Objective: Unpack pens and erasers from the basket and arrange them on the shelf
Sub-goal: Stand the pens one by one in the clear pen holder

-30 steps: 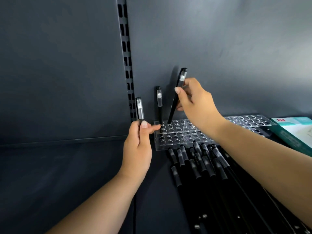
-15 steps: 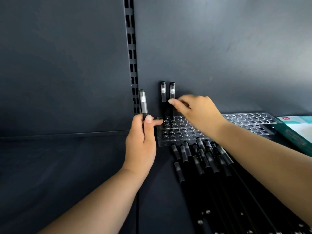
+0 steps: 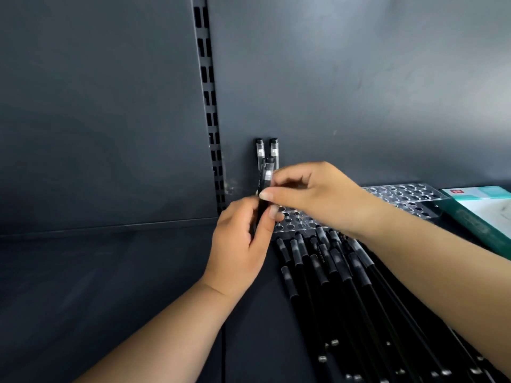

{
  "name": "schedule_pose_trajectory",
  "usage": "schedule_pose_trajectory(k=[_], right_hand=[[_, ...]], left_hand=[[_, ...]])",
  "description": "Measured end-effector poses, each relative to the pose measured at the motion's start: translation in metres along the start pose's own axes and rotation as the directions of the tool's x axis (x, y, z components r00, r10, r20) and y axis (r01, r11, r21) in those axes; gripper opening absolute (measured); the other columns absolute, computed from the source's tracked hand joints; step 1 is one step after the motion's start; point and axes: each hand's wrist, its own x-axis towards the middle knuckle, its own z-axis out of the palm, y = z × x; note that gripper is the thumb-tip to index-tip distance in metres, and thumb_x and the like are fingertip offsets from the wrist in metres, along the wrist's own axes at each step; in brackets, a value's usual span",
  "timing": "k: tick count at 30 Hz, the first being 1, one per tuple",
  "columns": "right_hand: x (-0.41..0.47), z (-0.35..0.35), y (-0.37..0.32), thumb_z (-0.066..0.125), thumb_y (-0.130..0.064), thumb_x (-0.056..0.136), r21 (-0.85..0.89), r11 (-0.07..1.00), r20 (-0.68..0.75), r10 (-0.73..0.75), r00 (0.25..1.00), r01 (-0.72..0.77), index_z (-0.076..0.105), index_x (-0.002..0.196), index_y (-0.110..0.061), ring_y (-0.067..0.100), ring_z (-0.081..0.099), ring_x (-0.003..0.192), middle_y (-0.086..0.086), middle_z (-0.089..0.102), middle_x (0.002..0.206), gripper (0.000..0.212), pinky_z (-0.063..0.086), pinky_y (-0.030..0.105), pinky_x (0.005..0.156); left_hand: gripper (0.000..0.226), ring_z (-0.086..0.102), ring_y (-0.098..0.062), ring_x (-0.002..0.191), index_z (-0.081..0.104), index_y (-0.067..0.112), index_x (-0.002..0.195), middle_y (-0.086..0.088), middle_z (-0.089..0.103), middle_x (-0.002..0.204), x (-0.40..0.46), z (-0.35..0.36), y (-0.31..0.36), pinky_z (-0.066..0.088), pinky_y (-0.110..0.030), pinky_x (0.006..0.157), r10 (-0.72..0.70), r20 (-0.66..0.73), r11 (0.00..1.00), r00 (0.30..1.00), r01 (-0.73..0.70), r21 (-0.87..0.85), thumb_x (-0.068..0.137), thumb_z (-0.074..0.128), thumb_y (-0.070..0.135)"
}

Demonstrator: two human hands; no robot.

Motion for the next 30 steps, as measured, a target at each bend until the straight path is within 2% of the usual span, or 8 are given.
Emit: schedule_pose_trajectory(k=[2, 5, 9, 12, 16, 20, 25, 30], right_hand=[[0.004, -0.013, -0.003, 0.061, -0.016, 0.084, 0.084, 0.994, -0.034, 0.065, 0.997, -0.062, 0.065, 0.071, -0.011, 0.006, 0.056, 0.062, 0.004, 0.063, 0.066, 0.014, 0.048, 0.017, 0.065], [0.014, -0.037, -0.007, 0.056, -0.009, 0.088, 0.218, 0.974, -0.184, 0.11, 0.977, -0.069, 0.058, 0.071, -0.015, 0.003, 0.059, 0.051, 0.001, 0.066, 0.067, 0.017, 0.053, 0.015, 0.059], [0.027, -0.045, 0.002, 0.057, -0.011, 0.087, -0.078, 0.997, -0.406, -0.044, 0.913, 0.013, 0.056, 0.081, -0.018, 0.022, 0.062, 0.066, 0.017, 0.067, 0.08, 0.009, 0.055, 0.036, 0.073], [0.033, -0.039, 0.013, 0.058, -0.016, 0.086, -0.172, 0.985, -0.488, -0.095, 0.868, 0.012, 0.06, 0.096, -0.011, 0.035, 0.063, 0.083, 0.014, 0.068, 0.084, 0.012, 0.049, 0.05, 0.085], [0.038, -0.031, 0.023, 0.056, -0.018, 0.088, -0.23, 0.973, -0.444, -0.085, 0.892, -0.022, 0.059, 0.1, -0.006, 0.033, 0.062, 0.085, 0.01, 0.067, 0.086, 0.017, 0.049, 0.047, 0.086], [0.038, -0.026, 0.027, 0.054, -0.018, 0.09, -0.309, 0.949, -0.367, -0.053, 0.929, -0.068, 0.057, 0.095, -0.002, 0.03, 0.063, 0.089, 0.011, 0.069, 0.091, 0.017, 0.048, 0.043, 0.088], [0.035, -0.021, 0.033, 0.053, -0.019, 0.09, -0.406, 0.904, -0.278, 0.015, 0.96, -0.131, 0.055, 0.086, 0.009, 0.031, 0.062, 0.082, 0.019, 0.068, 0.088, 0.028, 0.047, 0.031, 0.073], [0.037, -0.022, 0.029, 0.051, -0.026, 0.092, -0.535, 0.827, -0.254, 0.035, 0.967, -0.171, 0.05, 0.071, 0.005, 0.024, 0.042, 0.06, 0.026, 0.064, 0.091, 0.037, 0.036, 0.031, 0.057]], left_hand=[[0.051, 0.056, 0.0, 0.092, 0.063, 0.017, 0.092, 0.011, 0.062, 0.086, -0.001, 0.0, -0.002, 0.042, -0.013, 0.081, 0.041, 0.025, 0.999, 0.999, -0.042, 0.013, 0.089, 0.034, 0.059], [0.047, 0.047, 0.009, 0.102, 0.066, 0.011, 0.1, 0.022, 0.055, 0.097, 0.002, 0.0, -0.003, 0.034, -0.008, 0.09, 0.062, 0.082, 0.995, 0.995, -0.068, 0.07, 0.091, 0.035, 0.045], [0.055, 0.051, -0.008, 0.113, 0.067, 0.011, 0.107, 0.009, 0.065, 0.107, 0.001, 0.002, -0.002, 0.036, -0.032, 0.099, 0.102, 0.182, 0.965, 0.978, -0.141, 0.22, 0.095, 0.027, 0.047], [0.058, 0.051, -0.016, 0.118, 0.065, 0.009, 0.113, -0.003, 0.064, 0.118, -0.001, 0.004, 0.003, 0.026, -0.028, 0.103, 0.083, 0.235, 0.926, 0.968, -0.162, 0.342, 0.092, 0.028, 0.048], [0.062, 0.037, -0.001, 0.118, 0.062, 0.01, 0.119, 0.0, 0.06, 0.125, 0.0, 0.002, 0.006, 0.006, 0.004, 0.098, 0.016, 0.29, 0.945, 0.957, -0.11, 0.309, 0.087, 0.025, 0.048], [0.048, 0.057, -0.02, 0.111, 0.068, 0.007, 0.106, -0.004, 0.068, 0.11, 0.002, 0.003, 0.006, 0.024, -0.009, 0.099, 0.032, 0.251, 0.927, 0.967, -0.122, 0.354, 0.089, 0.035, 0.036], [0.055, 0.051, -0.015, 0.117, 0.066, 0.009, 0.112, -0.001, 0.065, 0.117, 0.001, 0.003, 0.004, 0.019, -0.006, 0.098, -0.012, 0.26, 0.935, 0.966, -0.081, 0.344, 0.087, 0.03, 0.043], [0.054, 0.052, -0.016, 0.116, 0.067, 0.007, 0.11, -0.002, 0.065, 0.116, 0.001, 0.004, 0.004, 0.023, -0.008, 0.097, 0.01, 0.259, 0.946, 0.966, -0.093, 0.31, 0.088, 0.031, 0.041]])
